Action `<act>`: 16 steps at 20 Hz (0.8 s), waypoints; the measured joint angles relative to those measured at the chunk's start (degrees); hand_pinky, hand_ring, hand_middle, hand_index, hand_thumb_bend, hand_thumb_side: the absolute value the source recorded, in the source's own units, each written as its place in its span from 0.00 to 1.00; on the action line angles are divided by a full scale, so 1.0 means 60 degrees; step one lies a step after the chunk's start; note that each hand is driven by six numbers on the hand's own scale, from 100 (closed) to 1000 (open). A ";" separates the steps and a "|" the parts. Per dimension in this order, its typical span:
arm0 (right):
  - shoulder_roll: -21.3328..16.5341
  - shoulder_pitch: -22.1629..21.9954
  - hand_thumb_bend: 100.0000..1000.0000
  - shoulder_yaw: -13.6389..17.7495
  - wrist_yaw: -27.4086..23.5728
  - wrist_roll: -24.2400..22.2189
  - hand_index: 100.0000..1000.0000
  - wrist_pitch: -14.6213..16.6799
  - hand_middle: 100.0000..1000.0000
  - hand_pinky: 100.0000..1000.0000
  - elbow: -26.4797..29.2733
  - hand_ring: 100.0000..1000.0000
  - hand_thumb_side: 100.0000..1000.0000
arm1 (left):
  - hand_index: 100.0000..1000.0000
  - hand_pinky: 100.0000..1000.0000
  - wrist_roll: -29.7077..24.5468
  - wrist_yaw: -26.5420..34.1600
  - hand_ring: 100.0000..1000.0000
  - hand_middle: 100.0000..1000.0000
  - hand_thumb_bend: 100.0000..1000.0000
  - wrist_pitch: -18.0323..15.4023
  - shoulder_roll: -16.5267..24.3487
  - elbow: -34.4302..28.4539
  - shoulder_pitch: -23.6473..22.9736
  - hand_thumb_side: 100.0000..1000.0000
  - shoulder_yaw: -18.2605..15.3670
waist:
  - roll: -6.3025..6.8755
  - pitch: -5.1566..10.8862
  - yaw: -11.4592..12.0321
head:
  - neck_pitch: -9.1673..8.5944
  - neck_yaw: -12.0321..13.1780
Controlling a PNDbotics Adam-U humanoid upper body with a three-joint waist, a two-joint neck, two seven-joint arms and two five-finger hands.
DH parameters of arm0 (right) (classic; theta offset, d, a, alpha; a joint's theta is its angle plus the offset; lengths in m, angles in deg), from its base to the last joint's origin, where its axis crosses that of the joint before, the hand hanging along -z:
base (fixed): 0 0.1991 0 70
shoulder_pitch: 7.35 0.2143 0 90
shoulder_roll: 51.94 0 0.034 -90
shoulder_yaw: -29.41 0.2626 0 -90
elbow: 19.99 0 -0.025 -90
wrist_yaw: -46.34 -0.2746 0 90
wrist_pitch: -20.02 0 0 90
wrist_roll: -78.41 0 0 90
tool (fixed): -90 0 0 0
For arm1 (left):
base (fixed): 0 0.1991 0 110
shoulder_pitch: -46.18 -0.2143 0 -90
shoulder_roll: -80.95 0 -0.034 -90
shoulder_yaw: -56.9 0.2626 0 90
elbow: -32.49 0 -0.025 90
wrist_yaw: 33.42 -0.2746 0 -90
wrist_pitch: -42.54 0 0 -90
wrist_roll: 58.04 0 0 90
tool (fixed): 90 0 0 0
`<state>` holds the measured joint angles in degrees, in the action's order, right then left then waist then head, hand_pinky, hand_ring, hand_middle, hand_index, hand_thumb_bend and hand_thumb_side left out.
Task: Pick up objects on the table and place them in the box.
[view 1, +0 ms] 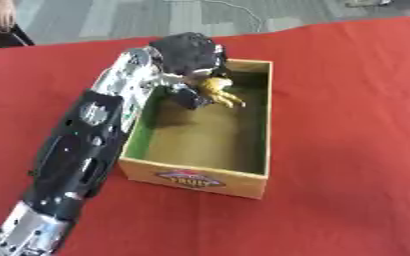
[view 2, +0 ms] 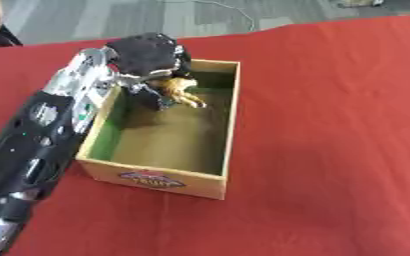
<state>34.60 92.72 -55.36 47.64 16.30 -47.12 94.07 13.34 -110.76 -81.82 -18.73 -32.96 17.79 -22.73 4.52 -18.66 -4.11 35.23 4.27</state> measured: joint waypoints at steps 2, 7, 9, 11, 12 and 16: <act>0.0000 0.0000 0.00 0.0000 0.0007 0.0003 0.78 -0.0004 0.43 0.85 0.0000 0.58 0.36 | 0.51 0.61 -0.0069 0.0000 0.55 0.35 0.00 -0.0035 -0.0092 0.0103 -0.0103 0.17 0.0002 | -0.0030 0.0000 0.0009 | 0.0070 -0.0083; 0.0003 0.0001 0.00 0.0000 0.0007 0.0005 0.77 -0.0004 0.43 0.85 0.0000 0.58 0.36 | 0.60 0.66 -0.0368 0.0058 0.60 0.41 0.00 -0.0081 -0.0217 0.0280 -0.0264 0.17 0.0003 | -0.0073 0.0000 0.0038 | 0.0174 -0.0231; 0.0007 0.0001 0.00 0.0000 0.0007 0.0004 0.77 -0.0005 0.43 0.86 0.0000 0.58 0.36 | 0.73 0.69 -0.0530 0.0068 0.66 0.50 0.00 -0.0125 -0.0223 0.0301 -0.0273 0.16 0.0007 | -0.0074 0.0000 0.0039 | 0.0210 -0.0234; 0.0012 0.0001 0.00 0.0000 0.0007 0.0002 0.77 -0.0007 0.43 0.86 0.0000 0.58 0.36 | 0.85 0.75 -0.0679 0.0061 0.75 0.62 0.00 -0.0146 -0.0223 0.0262 -0.0271 0.20 0.0008 | -0.0080 0.0001 0.0041 | 0.0243 -0.0228; 0.0013 0.0001 0.00 -0.0001 0.0007 0.0001 0.77 -0.0009 0.43 0.85 0.0000 0.58 0.36 | 0.90 0.79 -0.0751 0.0038 0.79 0.69 0.00 -0.0141 -0.0223 0.0232 -0.0270 0.32 0.0010 | -0.0084 0.0003 0.0041 | 0.0245 -0.0216; 0.0015 0.0002 0.00 -0.0001 0.0003 -0.0003 0.77 -0.0012 0.43 0.85 0.0000 0.58 0.36 | 1.00 0.93 -0.0992 -0.0248 0.94 0.86 0.25 -0.0163 -0.0221 0.0076 -0.0266 0.70 0.0061 | -0.0101 0.0006 0.0041 | 0.0245 -0.0151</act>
<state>34.69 92.73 -55.37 47.65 16.28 -47.19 94.07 7.38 -112.25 -82.80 -20.05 -32.50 16.19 -22.36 3.91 -18.63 -3.86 36.69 3.36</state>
